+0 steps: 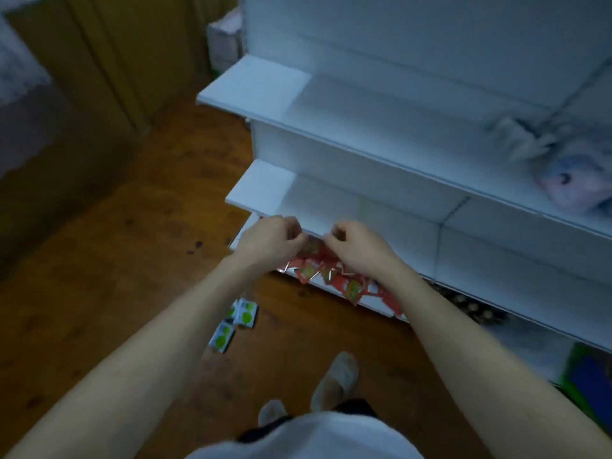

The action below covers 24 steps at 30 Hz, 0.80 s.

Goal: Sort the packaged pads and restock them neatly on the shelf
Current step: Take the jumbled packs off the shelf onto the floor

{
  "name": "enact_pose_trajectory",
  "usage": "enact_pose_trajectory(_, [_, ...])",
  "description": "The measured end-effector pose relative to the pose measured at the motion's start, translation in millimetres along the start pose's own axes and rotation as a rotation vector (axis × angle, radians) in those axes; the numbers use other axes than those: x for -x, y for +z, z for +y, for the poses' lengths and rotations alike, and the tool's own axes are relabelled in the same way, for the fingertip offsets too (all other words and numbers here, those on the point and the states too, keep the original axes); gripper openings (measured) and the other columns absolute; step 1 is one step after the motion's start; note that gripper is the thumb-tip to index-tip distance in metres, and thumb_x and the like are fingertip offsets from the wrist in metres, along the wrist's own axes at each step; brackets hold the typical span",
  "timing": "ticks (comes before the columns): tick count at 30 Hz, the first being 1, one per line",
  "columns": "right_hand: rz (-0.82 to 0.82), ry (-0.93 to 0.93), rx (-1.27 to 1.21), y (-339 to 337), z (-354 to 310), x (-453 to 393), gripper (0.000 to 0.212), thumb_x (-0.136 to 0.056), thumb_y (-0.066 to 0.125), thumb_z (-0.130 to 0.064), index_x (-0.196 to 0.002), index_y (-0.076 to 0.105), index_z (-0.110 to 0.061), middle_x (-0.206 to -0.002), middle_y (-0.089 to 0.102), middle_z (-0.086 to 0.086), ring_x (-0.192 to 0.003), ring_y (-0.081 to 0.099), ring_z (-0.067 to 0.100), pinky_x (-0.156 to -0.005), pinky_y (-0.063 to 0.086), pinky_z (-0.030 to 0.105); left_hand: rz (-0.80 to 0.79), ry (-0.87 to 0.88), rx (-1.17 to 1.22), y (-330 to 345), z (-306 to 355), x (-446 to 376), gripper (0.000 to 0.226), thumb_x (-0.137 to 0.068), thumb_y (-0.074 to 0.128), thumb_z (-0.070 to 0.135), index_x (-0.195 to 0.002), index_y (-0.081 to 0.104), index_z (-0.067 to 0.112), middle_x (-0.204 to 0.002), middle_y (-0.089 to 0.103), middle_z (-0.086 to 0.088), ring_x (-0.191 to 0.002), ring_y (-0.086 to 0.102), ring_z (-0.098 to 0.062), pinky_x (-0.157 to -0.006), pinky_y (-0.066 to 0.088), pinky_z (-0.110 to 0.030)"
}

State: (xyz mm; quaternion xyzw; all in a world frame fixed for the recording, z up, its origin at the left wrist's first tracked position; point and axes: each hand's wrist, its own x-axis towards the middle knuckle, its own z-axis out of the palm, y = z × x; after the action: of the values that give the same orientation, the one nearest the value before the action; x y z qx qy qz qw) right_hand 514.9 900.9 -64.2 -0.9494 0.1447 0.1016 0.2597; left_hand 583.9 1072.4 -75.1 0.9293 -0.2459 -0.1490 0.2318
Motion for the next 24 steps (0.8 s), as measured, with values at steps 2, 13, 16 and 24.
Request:
enact_pose_trajectory(2, [0.087, 0.055, -0.021, -30, 20, 17, 0.027, -0.093, 0.051, -0.042, -0.079, 0.056, -0.019, -0.075, 0.063, -0.001, -0.075, 0.059, 0.023, -0.067, 0.047, 0.036, -0.003, 0.087, -0.031, -12, 41, -9, 0.026, -0.092, 0.05, 0.051, -0.097, 0.063, 0.029, -0.088, 0.066, 0.007, -0.081, 0.061, -0.015, -0.064, 0.048, -0.03])
enact_pose_trajectory(13, [0.511, 0.188, -0.164, -165, 133, 139, 0.035, -0.094, 0.053, -0.04, -0.065, 0.046, -0.021, -0.066, 0.054, -0.001, -0.072, 0.056, 0.024, -0.067, 0.046, 0.039, 0.006, 0.45, -0.089, -16, 258, -11, 0.026, -0.092, 0.05, 0.052, -0.098, 0.063, 0.031, -0.094, 0.065, 0.009, -0.085, 0.061, -0.015, -0.071, 0.052, -0.033])
enact_pose_trajectory(16, [0.565, 0.209, -0.173, -191, 174, 179, 0.037, -0.095, 0.054, -0.041, -0.064, 0.044, -0.024, -0.065, 0.051, -0.003, -0.07, 0.053, 0.022, -0.064, 0.043, 0.038, 0.011, 0.506, -0.077, 16, 317, 4, 0.025, -0.09, 0.051, 0.052, -0.094, 0.064, 0.031, -0.092, 0.066, 0.011, -0.086, 0.062, -0.014, -0.074, 0.053, -0.033])
enact_pose_trajectory(24, [0.623, 0.311, -0.16, -238, 302, 302, 0.034, -0.095, 0.053, -0.042, -0.068, 0.049, -0.022, -0.068, 0.055, -0.002, -0.071, 0.055, 0.022, -0.067, 0.046, 0.039, -0.072, 0.588, -0.056, 113, 473, 54, 0.023, -0.091, 0.052, 0.052, -0.095, 0.065, 0.033, -0.094, 0.067, 0.011, -0.09, 0.062, -0.013, -0.079, 0.053, -0.034])
